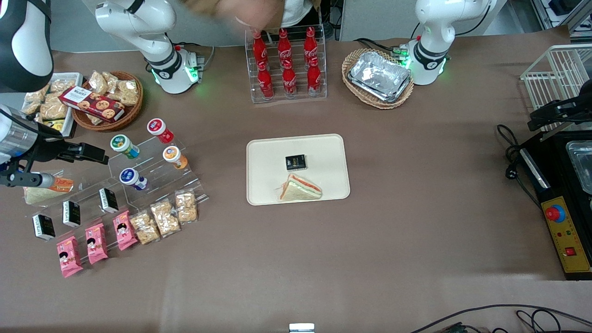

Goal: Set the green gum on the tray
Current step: 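Move the right gripper over the green-lidded gum bottle on the acrylic stand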

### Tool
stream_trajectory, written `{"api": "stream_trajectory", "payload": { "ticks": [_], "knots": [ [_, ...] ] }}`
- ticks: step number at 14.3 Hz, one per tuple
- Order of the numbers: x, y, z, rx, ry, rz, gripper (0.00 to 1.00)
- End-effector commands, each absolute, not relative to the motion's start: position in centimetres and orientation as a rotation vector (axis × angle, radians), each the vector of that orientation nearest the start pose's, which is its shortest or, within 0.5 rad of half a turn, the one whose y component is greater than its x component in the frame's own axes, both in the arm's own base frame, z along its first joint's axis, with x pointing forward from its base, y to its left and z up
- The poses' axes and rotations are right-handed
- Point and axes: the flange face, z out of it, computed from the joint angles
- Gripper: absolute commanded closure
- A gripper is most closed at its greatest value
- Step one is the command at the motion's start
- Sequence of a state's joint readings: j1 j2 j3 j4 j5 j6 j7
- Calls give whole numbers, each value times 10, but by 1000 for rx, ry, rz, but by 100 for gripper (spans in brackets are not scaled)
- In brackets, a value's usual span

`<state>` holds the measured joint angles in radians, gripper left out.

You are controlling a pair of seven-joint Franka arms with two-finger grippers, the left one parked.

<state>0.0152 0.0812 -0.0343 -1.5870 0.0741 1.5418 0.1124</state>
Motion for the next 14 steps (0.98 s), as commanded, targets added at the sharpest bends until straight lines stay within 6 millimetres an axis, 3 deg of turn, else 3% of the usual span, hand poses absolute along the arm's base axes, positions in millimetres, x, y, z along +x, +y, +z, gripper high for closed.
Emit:
{"api": "stream_trajectory", "payload": {
  "ticks": [1,7,10,14],
  "knots": [
    [577,-6,575,-3076,188,195,0],
    [570,-7,586,-3074,186,188,0],
    [540,-5,596,-3074,174,228,0],
    [487,-8,566,-3086,122,158,0]
  ]
}}
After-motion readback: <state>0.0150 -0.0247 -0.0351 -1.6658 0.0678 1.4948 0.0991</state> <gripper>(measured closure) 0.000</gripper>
